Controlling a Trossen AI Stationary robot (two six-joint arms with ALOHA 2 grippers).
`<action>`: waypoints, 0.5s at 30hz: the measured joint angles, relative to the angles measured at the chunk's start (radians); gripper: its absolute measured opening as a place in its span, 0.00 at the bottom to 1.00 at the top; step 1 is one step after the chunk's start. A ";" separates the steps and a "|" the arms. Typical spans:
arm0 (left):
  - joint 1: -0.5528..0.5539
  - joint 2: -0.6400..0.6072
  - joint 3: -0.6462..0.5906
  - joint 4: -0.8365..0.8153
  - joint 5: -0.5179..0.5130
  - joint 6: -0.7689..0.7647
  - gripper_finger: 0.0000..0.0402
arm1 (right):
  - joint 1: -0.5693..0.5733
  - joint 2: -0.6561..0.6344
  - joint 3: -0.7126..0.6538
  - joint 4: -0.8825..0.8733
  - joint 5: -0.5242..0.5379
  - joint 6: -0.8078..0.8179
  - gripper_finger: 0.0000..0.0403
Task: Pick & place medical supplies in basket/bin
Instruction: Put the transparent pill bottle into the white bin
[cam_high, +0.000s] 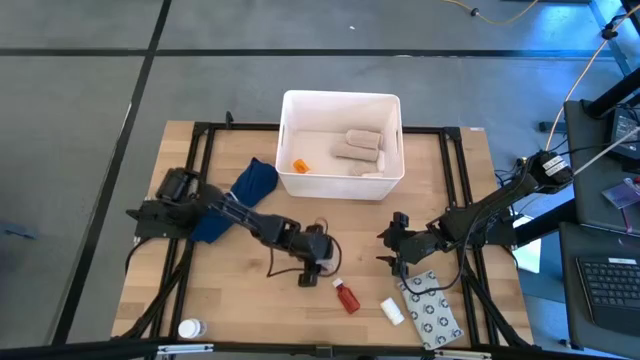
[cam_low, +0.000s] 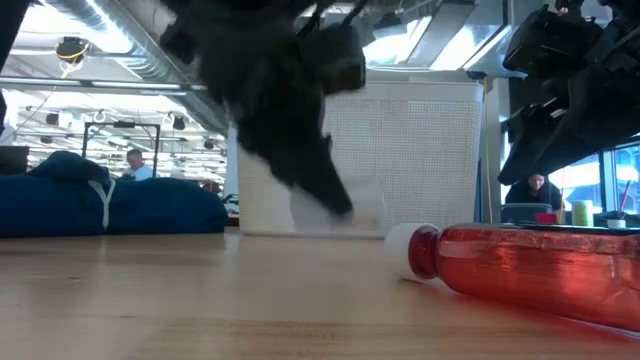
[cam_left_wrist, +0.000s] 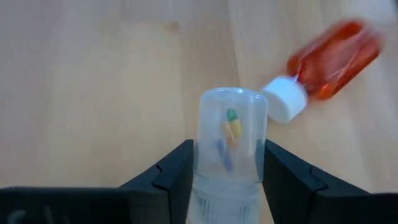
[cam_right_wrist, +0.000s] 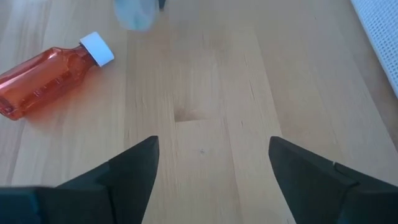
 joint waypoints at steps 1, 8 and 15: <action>0.011 -0.028 0.014 -0.040 0.010 -0.004 0.38 | 0.000 0.000 0.000 0.000 0.000 0.000 0.75; 0.107 -0.251 0.183 -0.348 -0.039 0.126 0.41 | 0.000 0.000 0.000 -0.004 -0.001 -0.002 0.75; 0.306 -0.357 0.414 -0.505 -0.169 0.369 0.38 | -0.010 0.000 0.000 -0.006 0.020 -0.019 0.75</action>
